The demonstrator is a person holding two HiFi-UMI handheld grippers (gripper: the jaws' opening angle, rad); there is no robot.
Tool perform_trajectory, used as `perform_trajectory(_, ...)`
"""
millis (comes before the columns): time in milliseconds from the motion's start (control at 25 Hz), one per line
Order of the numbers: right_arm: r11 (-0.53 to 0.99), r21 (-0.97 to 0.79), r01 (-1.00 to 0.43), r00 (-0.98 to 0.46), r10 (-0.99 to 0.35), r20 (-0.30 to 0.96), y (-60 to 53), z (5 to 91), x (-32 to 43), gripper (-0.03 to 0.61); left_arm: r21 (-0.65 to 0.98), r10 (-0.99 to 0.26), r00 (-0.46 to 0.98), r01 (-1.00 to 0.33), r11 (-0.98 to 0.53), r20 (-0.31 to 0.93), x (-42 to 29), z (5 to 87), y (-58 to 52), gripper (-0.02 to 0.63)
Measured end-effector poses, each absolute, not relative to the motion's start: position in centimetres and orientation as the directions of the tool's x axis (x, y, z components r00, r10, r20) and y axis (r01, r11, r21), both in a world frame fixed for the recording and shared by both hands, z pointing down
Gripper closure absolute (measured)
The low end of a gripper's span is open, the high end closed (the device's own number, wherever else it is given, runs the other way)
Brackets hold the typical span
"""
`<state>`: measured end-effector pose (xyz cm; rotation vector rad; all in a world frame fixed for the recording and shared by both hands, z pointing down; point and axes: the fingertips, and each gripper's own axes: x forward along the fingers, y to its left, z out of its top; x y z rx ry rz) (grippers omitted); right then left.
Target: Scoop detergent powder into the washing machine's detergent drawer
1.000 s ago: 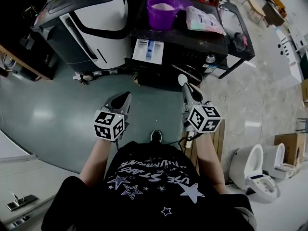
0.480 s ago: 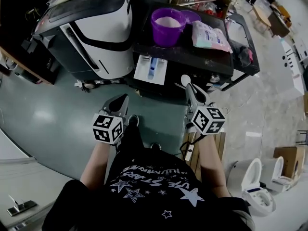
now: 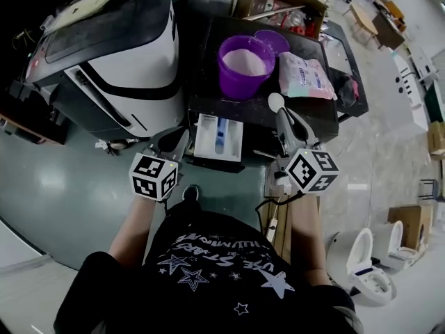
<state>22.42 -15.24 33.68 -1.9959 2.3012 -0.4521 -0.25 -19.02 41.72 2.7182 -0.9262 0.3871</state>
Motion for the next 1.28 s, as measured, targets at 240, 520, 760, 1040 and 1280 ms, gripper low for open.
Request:
perform_trajectory(240, 0.132, -0.201, -0.971, -0.158, -0.981, 0.116, -20.3, 30.2, 22.7, 0.540, 0.147, -0.523, 0.796, -0.582, -0.800, 0.304, 0.7, 40.7, -24.6, 0.614)
perform_trajectory(520, 0.246, 0.013, -0.969, -0.234, -0.935, 0.268, -27.0, 29.8, 21.9, 0.540, 0.151, -0.483, 0.824, -0.539, -0.828, 0.297, 1.2, 40.1, -29.4, 0.614)
perform_trajectory(760, 0.373, 0.326, -0.869, -0.197, -0.864, 0.463, -31.7, 31.1, 22.4, 0.541, 0.159, -0.463, 0.835, -0.522, -0.838, 0.297, 1.3, 40.4, -32.3, 0.614)
perform_trajectory(1040, 0.591, 0.504, -0.629, -0.124, -0.717, 0.686, -35.1, 34.1, 21.9, 0.541, 0.166, -0.458, 0.842, -0.514, -0.841, 0.287, 1.4, 40.1, -34.8, 0.614)
perform_trajectory(1280, 0.730, 0.494, -0.472, -0.034, -0.575, 0.817, -36.4, 37.5, 21.8, 0.541, 0.188, -0.454, 0.839, -0.519, -0.834, 0.301, 1.0, 41.2, -35.8, 0.614)
